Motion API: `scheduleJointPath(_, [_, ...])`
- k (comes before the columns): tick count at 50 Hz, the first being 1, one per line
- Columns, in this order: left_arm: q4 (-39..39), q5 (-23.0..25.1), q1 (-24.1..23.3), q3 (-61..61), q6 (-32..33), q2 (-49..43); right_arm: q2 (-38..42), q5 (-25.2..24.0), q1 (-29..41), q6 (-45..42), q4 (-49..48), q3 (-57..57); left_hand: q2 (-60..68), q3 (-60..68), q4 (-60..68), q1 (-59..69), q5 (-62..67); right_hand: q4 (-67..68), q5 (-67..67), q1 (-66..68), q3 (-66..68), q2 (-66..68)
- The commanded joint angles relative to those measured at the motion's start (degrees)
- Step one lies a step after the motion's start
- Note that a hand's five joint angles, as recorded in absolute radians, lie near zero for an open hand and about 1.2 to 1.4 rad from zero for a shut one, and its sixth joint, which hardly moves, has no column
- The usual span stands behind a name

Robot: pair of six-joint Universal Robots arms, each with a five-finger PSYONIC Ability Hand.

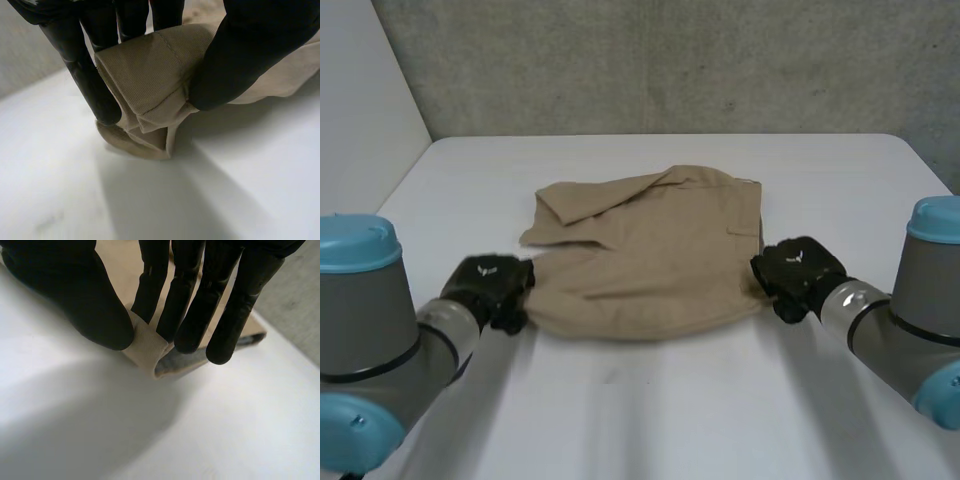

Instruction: Fold the shorts.

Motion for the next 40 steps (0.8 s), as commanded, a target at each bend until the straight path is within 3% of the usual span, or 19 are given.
scheduleJointPath(1, [-13.05, -0.09, -0.08, -3.41, -0.25, 5.66, -7.58, -0.71, -0.28, -5.65, 14.83, 3.40, 11.45, 12.20, 11.81, 17.70, 13.65, 11.77, 13.59, 25.83, 12.44, 12.41])
scheduleJointPath(7, [-20.70, 0.18, -0.35, -6.93, -0.52, 11.99, -15.66, -0.79, -3.00, -18.99, 27.13, 9.36, 11.45, 12.20, 11.81, 17.70, 13.65, 11.77, 13.59, 25.83, 12.44, 12.41])
scheduleJointPath(13, [-20.36, 0.09, -2.54, -10.44, -0.60, 14.46, -17.61, -2.29, -4.85, -22.36, 27.51, 14.12, 8.97, 9.72, 9.33, 15.23, 11.17, 11.77, 13.59, 25.83, 12.44, 12.41])
scheduleJointPath(15, [-19.92, 0.09, -3.16, -10.62, -0.60, 14.19, -17.53, -3.25, -4.94, -21.57, 25.14, 15.09, -6.60, -5.85, -6.24, -0.35, -4.40, 11.77, 13.59, 25.83, 12.44, 12.41])
scheduleJointPath(16, [-19.74, 0.00, -3.51, -10.36, -0.60, 14.11, -17.53, -3.52, -5.03, -21.05, 24.44, 15.35, -36.50, -35.75, -36.14, -30.25, -34.30, 11.77, 13.59, 25.83, 12.44, 12.41])
scheduleJointPath(17, [-19.74, 0.00, -3.60, -10.10, -0.60, 14.11, -17.53, -3.69, -5.12, -20.52, 23.73, 15.53, -52.29, -51.54, -51.93, -46.04, -50.09, 11.77, 13.59, 25.83, 12.44, 12.41])
scheduleJointPath(18, [-19.74, -0.17, -3.69, -9.92, -0.60, 14.19, -17.44, -4.04, -5.20, -19.47, 22.51, 15.62, -58.55, -57.80, -58.19, -52.30, -56.35, 11.77, 13.59, 25.83, 12.44, 12.41])
scheduleJointPath(26, [-17.72, 0.09, -3.69, -1.84, -0.69, 15.25, -16.47, -5.54, -5.20, -16.03, 19.16, 15.71, -58.55, -57.80, -58.19, -52.30, -56.35, 11.77, 13.59, 25.83, 12.44, 12.41])
scheduleJointPath(30, [-11.93, 0.18, -3.86, 2.20, -0.69, 14.11, -15.86, -5.63, -5.12, -15.94, 18.80, 15.80, -58.51, -57.76, -58.15, -52.25, -56.31, 11.77, 13.59, 25.83, 12.44, 12.41])
scheduleJointPath(34, [-0.97, 0.79, -4.12, 6.32, -0.52, 5.62, -15.51, -5.63, -5.12, -15.94, 17.93, 16.15, -57.34, -56.59, -56.98, -51.08, -55.14, 11.77, 13.59, 25.83, 12.44, 12.41])
scheduleJointPath(40, [4.34, 1.32, -5.71, 16.17, -0.43, -7.58, -15.24, -5.63, -4.85, -15.86, 16.70, 16.50, -56.82, -56.07, -56.46, -50.57, -54.62, 11.77, 13.59, 25.83, 12.44, 12.41])
